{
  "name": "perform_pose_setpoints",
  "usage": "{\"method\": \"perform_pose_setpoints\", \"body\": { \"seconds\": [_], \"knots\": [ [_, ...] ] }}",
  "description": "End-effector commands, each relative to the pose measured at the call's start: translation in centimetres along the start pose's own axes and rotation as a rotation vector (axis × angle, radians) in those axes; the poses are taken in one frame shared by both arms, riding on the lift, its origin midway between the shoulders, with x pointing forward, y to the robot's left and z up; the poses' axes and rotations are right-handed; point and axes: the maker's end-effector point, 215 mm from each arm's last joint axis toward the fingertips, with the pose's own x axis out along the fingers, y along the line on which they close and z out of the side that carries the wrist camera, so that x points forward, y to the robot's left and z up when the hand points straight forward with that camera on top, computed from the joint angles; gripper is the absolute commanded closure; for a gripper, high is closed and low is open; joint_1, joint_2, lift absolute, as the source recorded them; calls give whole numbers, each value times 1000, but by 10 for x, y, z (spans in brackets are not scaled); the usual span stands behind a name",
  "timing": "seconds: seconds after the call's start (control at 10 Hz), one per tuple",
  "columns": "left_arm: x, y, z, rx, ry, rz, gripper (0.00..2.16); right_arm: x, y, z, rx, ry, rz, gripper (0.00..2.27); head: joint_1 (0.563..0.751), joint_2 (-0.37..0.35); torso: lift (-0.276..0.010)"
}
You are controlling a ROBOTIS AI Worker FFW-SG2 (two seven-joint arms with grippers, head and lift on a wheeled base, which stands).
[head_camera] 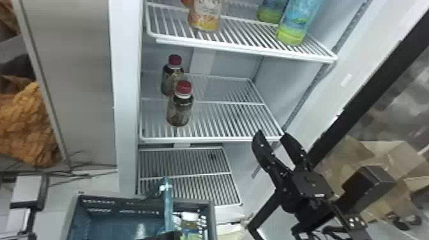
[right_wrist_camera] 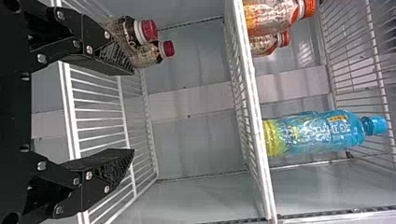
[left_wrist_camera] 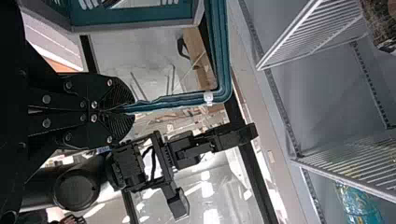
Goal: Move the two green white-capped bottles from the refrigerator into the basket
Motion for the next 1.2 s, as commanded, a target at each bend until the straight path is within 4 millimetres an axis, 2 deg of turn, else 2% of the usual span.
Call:
{"method": "perform_pose_setpoints", "body": {
  "seconds": [0.0,1.1],
  "knots": [
    [1,0,0,1,2,-1,1141,0,-3,3,-6,-8,-5,506,695,-350,-263],
    [1,1,0,1,2,3,1141,-2,-10,13,-29,-29,-23,507,695,-350,-263]
  ]
}}
